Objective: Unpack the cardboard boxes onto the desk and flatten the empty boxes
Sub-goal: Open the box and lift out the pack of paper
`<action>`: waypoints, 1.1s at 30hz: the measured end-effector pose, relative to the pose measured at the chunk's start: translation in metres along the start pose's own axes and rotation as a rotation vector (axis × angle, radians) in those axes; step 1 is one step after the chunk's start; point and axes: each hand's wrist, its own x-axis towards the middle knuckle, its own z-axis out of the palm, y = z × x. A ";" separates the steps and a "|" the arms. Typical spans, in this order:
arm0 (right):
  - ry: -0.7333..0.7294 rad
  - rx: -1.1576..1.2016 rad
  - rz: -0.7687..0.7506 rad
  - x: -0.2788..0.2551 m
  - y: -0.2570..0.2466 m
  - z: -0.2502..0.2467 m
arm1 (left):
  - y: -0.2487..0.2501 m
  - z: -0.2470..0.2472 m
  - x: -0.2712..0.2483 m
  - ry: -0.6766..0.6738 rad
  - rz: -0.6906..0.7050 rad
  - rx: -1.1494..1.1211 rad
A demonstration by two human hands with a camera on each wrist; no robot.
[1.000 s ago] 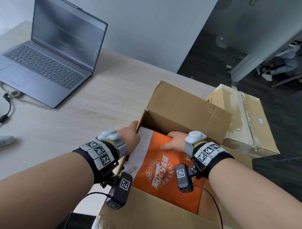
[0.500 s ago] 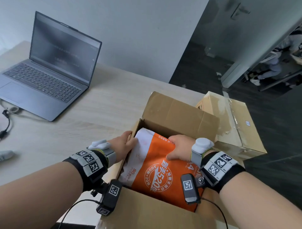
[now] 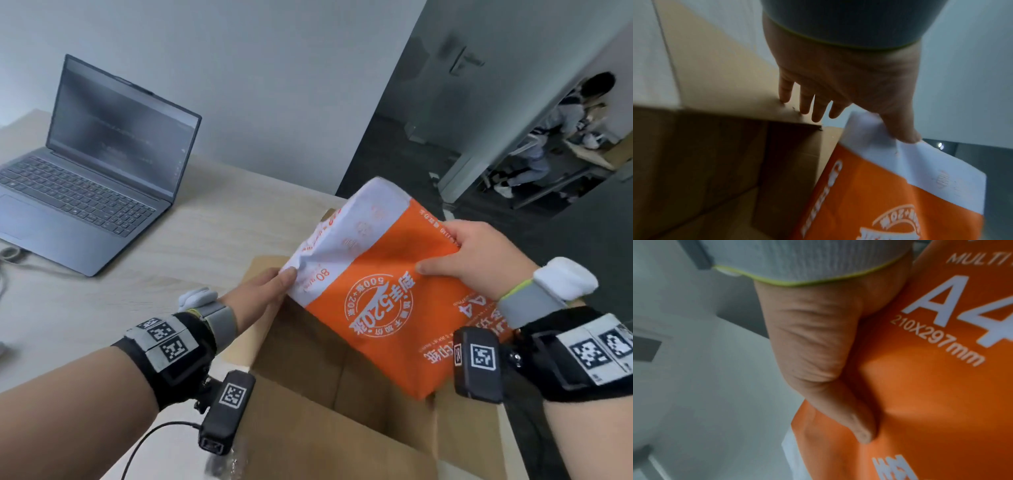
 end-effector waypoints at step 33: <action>-0.189 -0.341 0.111 0.054 0.068 0.152 | 0.078 -0.049 0.153 0.451 -0.163 -0.891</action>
